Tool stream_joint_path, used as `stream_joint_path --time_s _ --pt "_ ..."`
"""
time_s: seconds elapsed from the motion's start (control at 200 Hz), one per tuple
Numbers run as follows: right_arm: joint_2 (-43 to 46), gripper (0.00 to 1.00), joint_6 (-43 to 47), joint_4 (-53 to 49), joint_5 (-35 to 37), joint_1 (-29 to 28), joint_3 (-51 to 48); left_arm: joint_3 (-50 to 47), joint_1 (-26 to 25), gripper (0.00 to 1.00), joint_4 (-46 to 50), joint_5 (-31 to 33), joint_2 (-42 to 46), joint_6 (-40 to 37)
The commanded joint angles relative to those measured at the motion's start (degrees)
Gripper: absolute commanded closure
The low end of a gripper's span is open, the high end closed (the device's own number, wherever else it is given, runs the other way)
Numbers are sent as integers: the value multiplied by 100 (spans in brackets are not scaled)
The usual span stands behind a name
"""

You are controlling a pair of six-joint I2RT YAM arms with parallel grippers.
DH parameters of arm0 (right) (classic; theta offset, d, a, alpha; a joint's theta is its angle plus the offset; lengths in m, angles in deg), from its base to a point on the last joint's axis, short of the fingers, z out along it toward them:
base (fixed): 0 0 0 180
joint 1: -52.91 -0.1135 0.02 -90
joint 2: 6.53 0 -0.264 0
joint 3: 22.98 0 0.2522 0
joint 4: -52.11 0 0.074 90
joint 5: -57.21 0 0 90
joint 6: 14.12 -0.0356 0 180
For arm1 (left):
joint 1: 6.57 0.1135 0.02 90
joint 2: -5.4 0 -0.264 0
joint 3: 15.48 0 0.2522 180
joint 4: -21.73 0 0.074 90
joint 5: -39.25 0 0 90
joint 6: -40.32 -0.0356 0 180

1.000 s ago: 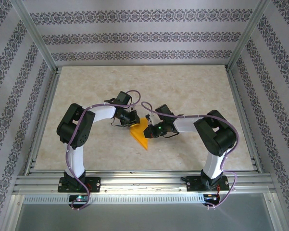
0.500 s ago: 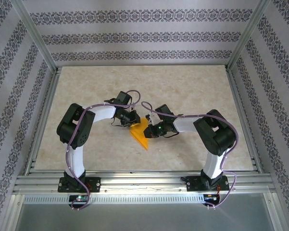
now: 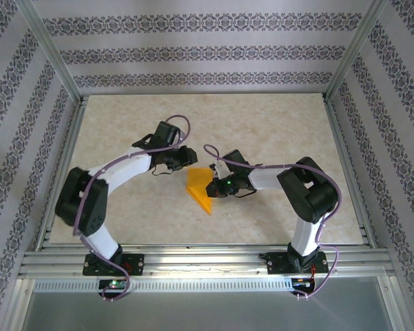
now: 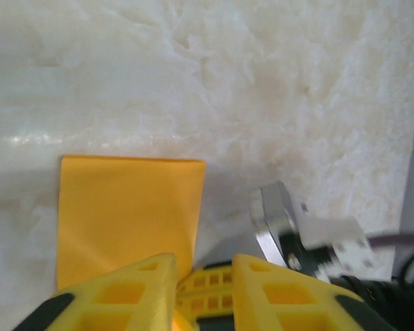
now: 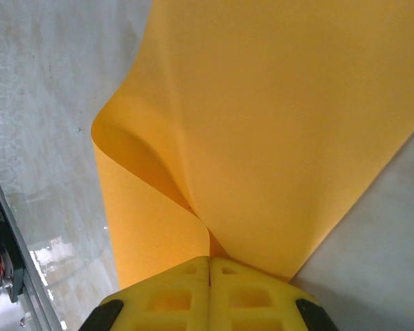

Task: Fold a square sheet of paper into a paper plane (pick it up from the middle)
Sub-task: Third fold the triangle at the center of the table.

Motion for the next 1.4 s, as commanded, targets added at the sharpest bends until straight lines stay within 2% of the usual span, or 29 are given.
stream_joint_path --time_s 0.0,0.1,0.195,0.38,0.51,0.759,1.069,1.214,1.394 --pt "-246 100 -39 -191 564 -64 -173 -617 60 83 -279 52 566 376" --pt "-207 100 -45 -296 599 -65 -145 -1404 9 94 -1258 -347 1007 936" --pt "-175 100 -102 -308 627 -60 -133 -2158 -230 100 -2307 -62 1468 1505" --pt "-114 100 -162 -240 641 -74 -158 -2701 -849 100 -3322 482 1324 2176" --pt "-164 100 -123 -307 637 -70 -103 -3051 -950 100 -3954 515 917 2600" --pt "-174 100 -79 -337 715 -95 -120 -3039 -994 100 -4326 204 186 2839" --pt "-242 100 -18 -375 785 -121 -153 -3123 -995 100 -4118 230 46 2802" --pt "-253 100 -31 -369 785 -131 -147 -3252 -1012 100 -4513 158 198 2802" --pt "-281 100 -6 -361 873 -135 -163 -3228 -1030 100 -4329 227 407 2689"
